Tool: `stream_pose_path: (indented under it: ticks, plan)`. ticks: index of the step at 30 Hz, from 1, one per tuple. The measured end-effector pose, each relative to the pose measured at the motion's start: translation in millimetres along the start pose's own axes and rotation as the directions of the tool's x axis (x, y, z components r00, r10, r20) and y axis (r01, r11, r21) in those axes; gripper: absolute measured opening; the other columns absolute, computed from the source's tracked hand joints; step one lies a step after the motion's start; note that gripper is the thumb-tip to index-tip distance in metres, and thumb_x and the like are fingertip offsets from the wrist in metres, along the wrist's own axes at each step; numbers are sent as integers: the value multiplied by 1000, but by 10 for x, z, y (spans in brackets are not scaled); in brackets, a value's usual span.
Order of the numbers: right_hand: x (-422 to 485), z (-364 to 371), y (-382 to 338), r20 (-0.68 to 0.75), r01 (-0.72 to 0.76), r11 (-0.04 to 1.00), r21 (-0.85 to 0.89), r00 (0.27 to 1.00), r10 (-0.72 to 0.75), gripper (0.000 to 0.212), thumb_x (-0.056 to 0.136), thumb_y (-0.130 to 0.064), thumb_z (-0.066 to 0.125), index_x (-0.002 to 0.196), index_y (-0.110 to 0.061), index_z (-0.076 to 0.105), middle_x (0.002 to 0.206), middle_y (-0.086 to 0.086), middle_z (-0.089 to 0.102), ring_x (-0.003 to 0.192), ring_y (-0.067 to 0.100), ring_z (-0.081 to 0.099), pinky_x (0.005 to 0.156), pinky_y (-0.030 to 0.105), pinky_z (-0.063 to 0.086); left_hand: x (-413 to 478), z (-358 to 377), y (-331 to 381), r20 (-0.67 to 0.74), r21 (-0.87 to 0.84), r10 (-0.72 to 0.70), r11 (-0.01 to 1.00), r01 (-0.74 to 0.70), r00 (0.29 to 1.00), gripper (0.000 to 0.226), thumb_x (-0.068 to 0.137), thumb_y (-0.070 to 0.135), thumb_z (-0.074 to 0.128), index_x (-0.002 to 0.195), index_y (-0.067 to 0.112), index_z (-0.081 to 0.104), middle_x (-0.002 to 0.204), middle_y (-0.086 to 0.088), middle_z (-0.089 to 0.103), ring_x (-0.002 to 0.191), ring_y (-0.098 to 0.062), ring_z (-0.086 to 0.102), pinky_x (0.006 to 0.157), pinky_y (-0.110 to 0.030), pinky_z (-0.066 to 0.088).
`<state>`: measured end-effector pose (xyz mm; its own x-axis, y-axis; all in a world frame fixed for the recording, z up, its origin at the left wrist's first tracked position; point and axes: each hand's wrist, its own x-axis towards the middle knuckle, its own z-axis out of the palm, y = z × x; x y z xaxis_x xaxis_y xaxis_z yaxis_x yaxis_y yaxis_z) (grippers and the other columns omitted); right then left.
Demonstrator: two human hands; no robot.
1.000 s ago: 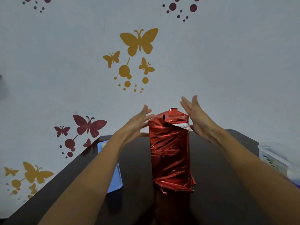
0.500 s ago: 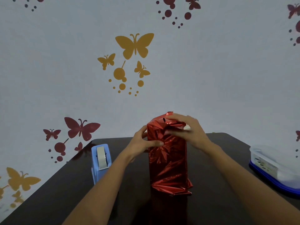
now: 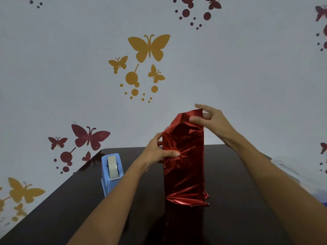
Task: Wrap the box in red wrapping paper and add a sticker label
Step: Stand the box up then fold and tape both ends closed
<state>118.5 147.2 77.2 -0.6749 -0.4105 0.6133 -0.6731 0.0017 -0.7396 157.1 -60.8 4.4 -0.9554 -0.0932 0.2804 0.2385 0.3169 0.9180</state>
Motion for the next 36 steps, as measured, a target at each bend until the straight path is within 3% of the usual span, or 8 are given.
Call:
stream_pose_path:
  ticks: [5,10,14,16,20,25,31,36]
  plan:
    - [57,183,-76,12,74,994,-77,997,-73,9,76,-11,75,69,-12,70,56,-9,66,55,1,62,57,14,46,8,9,94,20,44,-16,999,16,1000,95,61,18,88,140,26,34,127,-2,54,112,-16,56,88,-41,54]
    - [38,104,-37,-498,106,949,296,865,59,18,92,-32,56,100,-18,64,97,2,70,88,9,65,68,13,46,-69,3,132,-14,47,-48,998,48,999,90,63,14,87,136,26,35,115,3,56,98,-9,58,84,-39,54]
    - [-237,226,342,-308,-28,982,185,948,85,50,79,-47,58,110,-9,64,107,0,67,96,4,61,82,9,47,-82,-11,235,54,104,-123,988,117,991,94,64,20,86,139,27,30,125,2,52,108,-14,55,88,-46,52]
    - [-308,261,427,-235,-11,982,189,970,56,34,76,-37,66,100,-12,70,96,-3,71,90,6,66,80,16,51,-121,-38,353,121,200,-161,971,135,979,99,67,35,84,144,31,23,143,0,40,127,-23,44,101,-50,42]
    - [-273,239,412,-258,44,976,212,966,12,7,81,-17,69,87,-16,73,85,-4,73,82,6,69,71,14,51,-161,-27,812,-8,357,219,912,-202,976,94,73,46,73,149,30,20,155,4,24,142,-13,23,111,-35,24]
    - [-283,272,418,-276,47,955,293,960,38,8,85,-20,65,82,-16,72,73,-11,71,75,2,67,67,9,48,9,-18,1255,181,452,269,831,-323,946,41,79,28,74,117,18,64,87,-1,73,85,-8,70,87,-22,48]
    - [-264,261,402,-383,79,938,337,922,60,3,85,-15,66,83,-16,67,61,-14,67,63,-5,60,63,3,42,172,15,1363,196,488,269,807,-331,943,24,82,16,72,105,12,65,76,-14,71,61,-15,66,67,-17,49]
    - [-258,259,440,-451,117,950,289,892,28,23,82,-14,69,89,-17,47,50,-6,62,64,4,63,91,24,42,256,4,1344,277,471,255,804,-362,926,16,86,6,65,99,9,57,65,-10,62,45,-3,45,47,-12,34]
